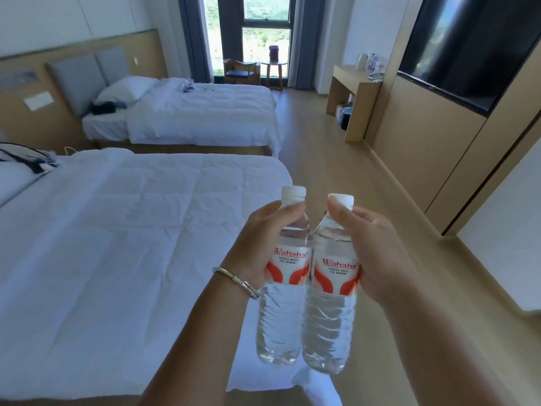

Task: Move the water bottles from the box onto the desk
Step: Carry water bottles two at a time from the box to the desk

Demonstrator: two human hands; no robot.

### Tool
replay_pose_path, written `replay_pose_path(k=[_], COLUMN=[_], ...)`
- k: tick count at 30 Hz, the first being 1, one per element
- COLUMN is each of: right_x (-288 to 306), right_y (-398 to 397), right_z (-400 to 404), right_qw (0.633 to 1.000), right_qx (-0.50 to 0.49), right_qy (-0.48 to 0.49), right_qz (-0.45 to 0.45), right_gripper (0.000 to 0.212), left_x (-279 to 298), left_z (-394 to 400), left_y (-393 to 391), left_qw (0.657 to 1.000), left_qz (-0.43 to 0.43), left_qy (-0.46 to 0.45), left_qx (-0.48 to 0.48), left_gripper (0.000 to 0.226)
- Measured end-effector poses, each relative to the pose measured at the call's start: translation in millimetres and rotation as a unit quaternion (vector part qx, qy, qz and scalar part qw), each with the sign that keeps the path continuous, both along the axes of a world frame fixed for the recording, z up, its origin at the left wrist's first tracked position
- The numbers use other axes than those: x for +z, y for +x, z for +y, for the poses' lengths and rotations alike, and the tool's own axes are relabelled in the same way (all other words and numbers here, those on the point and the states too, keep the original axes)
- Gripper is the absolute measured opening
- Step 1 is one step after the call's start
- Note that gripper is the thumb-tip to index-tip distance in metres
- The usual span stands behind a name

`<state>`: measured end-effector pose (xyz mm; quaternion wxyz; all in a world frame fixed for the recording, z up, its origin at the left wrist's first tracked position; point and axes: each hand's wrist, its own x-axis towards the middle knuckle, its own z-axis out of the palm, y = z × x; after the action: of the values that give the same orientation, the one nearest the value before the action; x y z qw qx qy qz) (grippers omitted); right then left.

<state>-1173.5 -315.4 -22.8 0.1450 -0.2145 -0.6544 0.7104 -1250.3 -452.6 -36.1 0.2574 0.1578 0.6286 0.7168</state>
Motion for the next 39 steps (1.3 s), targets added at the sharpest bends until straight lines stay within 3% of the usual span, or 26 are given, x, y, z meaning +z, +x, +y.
replay_pose_path(k=[7, 18, 27, 34, 39], right_x=[22.2, 30.7, 34.2, 26.1, 14.8], right_y=[22.0, -14.7, -86.3, -134.7, -174.4], right_z=[76.3, 260.9, 413.6, 478.9, 502.6], right_qw=[1.0, 0.999, 0.995, 0.991, 0.992], right_qx=[0.002, 0.011, 0.034, 0.047, 0.067], right_qy=[0.022, 0.045, 0.083, 0.109, 0.086], right_qz=[0.004, -0.012, -0.046, -0.056, -0.061], right_gripper=[0.036, 0.06, 0.053, 0.041, 0.043], left_x=[17.0, 8.4, -2.1, -7.7, -7.8], left_z=[80.6, 271.0, 417.4, 481.7, 502.2], left_y=[19.2, -20.4, -89.4, -130.8, -162.5], left_qw=[0.999, 0.999, 0.997, 0.996, 0.995], left_qz=[0.05, 0.031, -0.023, -0.062, -0.054], left_qy=[-0.014, 0.021, 0.043, 0.039, 0.012], left_qx=[0.018, 0.03, 0.053, 0.056, 0.078], left_gripper=[0.048, 0.031, 0.043, 0.053, 0.036])
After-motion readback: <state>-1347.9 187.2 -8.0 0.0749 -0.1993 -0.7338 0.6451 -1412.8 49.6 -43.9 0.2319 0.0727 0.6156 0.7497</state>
